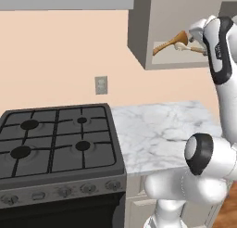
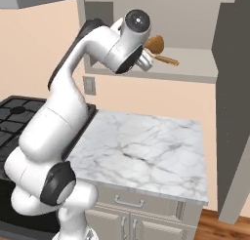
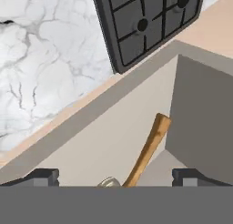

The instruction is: Organize the utensils by type. Pick up the wooden spoons from the counter and place them in the open cabinet. Then pick up the metallic utensils from the counter and place them in the open drawer.

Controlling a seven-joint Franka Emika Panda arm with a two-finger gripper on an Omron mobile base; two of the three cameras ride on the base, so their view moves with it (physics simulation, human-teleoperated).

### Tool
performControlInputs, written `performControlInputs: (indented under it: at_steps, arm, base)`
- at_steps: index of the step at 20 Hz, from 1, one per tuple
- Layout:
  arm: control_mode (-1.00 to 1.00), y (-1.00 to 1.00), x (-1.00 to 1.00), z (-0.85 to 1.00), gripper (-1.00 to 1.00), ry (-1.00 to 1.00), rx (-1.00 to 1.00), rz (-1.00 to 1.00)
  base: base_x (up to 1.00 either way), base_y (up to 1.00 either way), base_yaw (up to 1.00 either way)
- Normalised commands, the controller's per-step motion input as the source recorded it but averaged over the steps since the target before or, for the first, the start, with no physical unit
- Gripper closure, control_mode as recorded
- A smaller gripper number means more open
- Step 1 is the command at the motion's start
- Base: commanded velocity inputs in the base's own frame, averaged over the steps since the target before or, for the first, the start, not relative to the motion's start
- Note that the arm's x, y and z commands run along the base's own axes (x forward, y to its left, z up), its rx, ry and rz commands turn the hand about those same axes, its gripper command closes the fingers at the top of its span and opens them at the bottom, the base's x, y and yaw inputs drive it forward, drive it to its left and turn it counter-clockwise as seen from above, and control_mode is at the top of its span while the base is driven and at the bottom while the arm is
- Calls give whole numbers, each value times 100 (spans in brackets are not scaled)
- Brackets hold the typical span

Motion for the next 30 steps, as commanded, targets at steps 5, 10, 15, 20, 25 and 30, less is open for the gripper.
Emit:
performControlInputs:
  at_steps: [5, 10, 15, 20, 25, 30]
  arm:
    - [-100, 92, -100, -5, -100, -4, -25, 6]
    - [-100, 74, -100, -19, -100, -11, -9, 7]
    - [-100, 77, -98, -40, -100, -4, -13, 15]
    - [-100, 54, -59, -69, -100, 15, -20, 17]
    - [-100, 15, -28, -77, -100, 39, -28, 5]
    - [-100, -1, -29, -53, -100, 36, -11, 0]
  base:
    - [0, 0, 0]
    - [0, 0, 0]
    - [0, 0, 0]
    - [0, 0, 0]
    - [0, 0, 0]
    - [0, 0, 0]
